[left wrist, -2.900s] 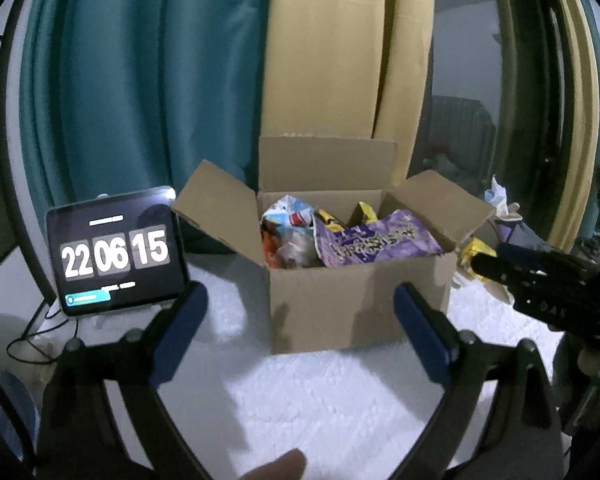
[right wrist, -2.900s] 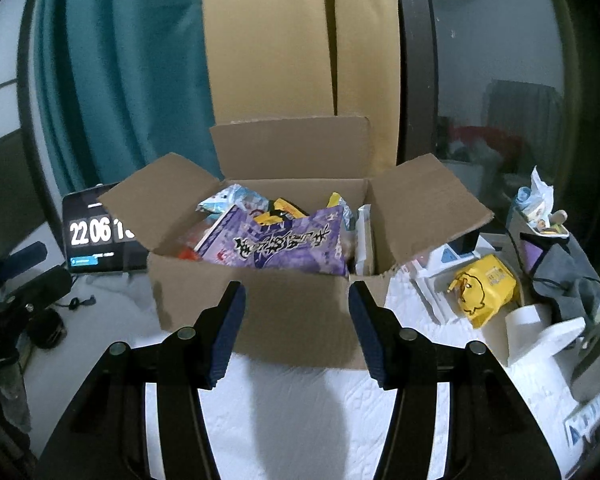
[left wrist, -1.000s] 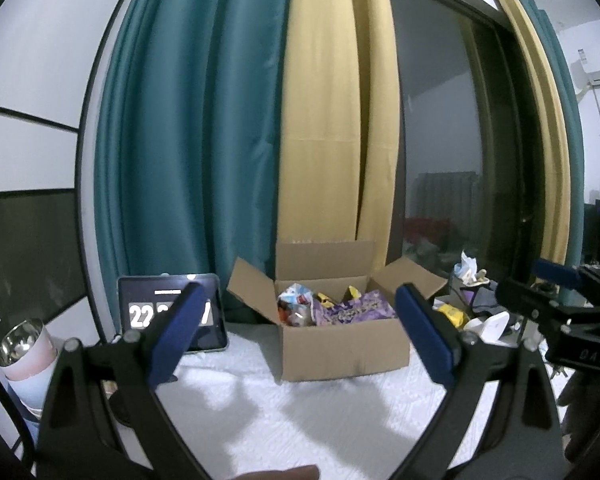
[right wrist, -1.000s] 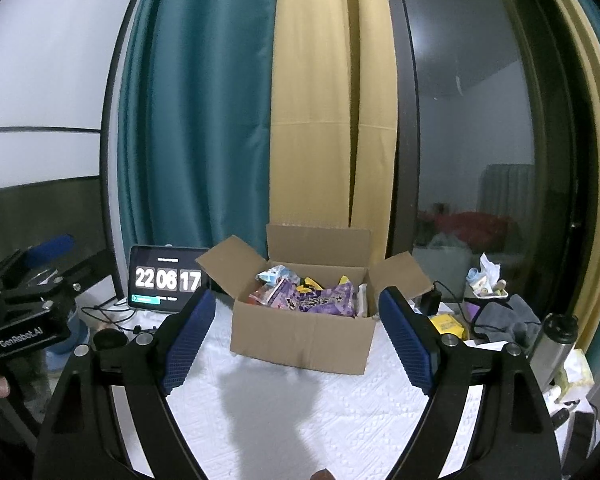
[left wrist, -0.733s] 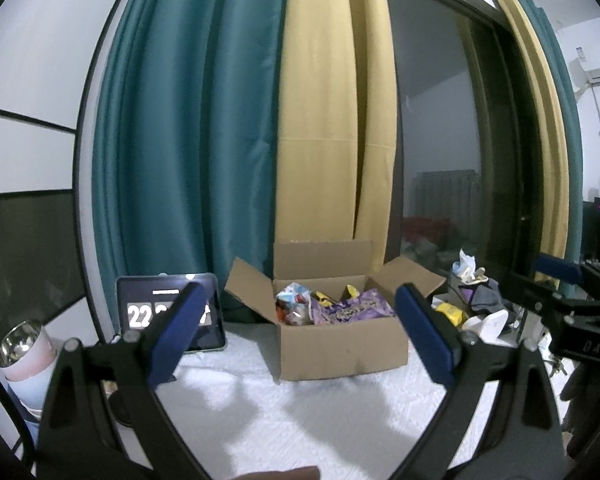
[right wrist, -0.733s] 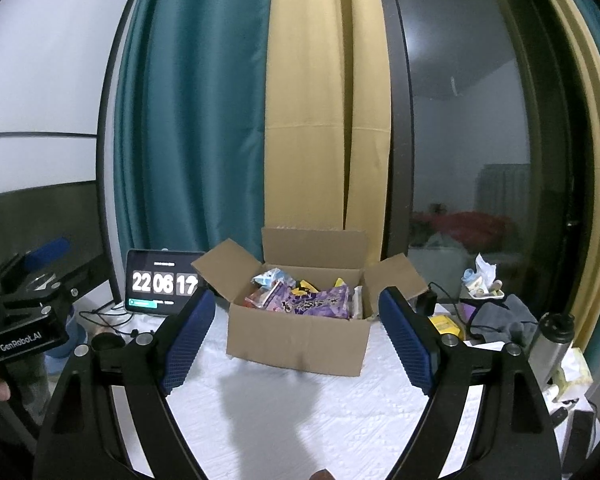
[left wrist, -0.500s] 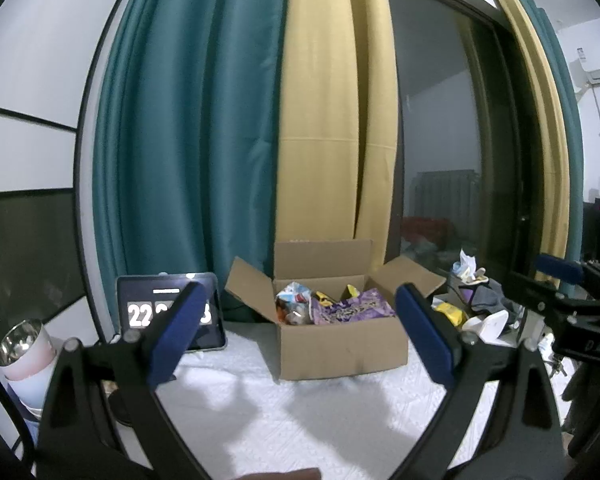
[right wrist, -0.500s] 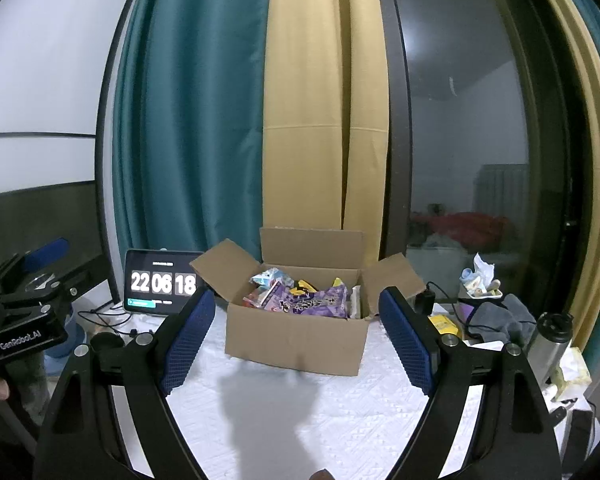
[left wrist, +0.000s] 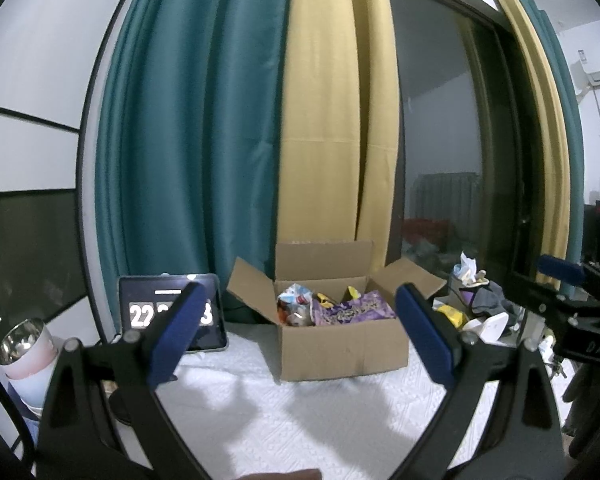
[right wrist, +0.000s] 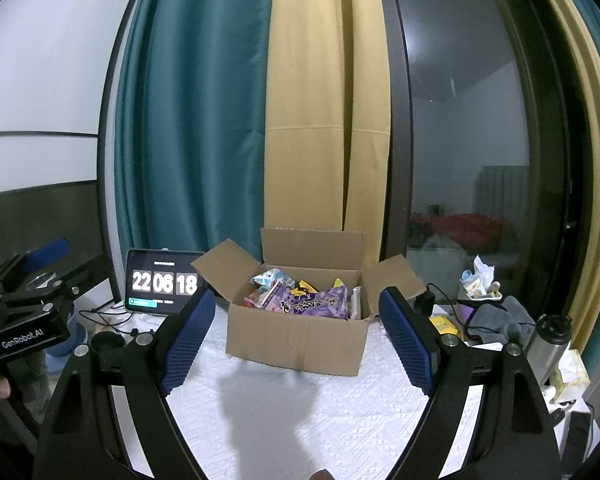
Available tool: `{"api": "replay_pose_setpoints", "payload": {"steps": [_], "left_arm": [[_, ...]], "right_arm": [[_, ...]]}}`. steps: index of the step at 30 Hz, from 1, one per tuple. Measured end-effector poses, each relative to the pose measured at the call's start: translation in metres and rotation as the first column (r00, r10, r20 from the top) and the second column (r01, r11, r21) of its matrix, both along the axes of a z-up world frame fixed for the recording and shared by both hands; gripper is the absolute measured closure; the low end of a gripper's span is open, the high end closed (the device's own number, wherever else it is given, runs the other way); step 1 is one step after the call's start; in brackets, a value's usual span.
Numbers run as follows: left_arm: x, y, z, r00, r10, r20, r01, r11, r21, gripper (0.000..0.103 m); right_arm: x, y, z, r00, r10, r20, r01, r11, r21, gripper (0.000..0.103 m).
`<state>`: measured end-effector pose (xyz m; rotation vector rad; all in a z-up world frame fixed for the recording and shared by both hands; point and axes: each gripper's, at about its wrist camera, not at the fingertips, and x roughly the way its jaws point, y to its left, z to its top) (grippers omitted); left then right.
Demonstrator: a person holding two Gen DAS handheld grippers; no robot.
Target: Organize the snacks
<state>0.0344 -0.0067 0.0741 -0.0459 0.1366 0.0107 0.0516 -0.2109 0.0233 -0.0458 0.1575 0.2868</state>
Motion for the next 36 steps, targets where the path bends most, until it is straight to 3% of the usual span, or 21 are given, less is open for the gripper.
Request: {"api": "replay_pose_setpoints", "payload": {"steps": [36], "left_arm": [[-0.003,-0.003,0.0,1.0,0.017,0.01,-0.017,1.0,-0.014,0.007]], "right_arm": [[-0.002,-0.012,0.005,1.0,0.001,-0.004,-0.001,1.0,-0.008,0.017]]}}
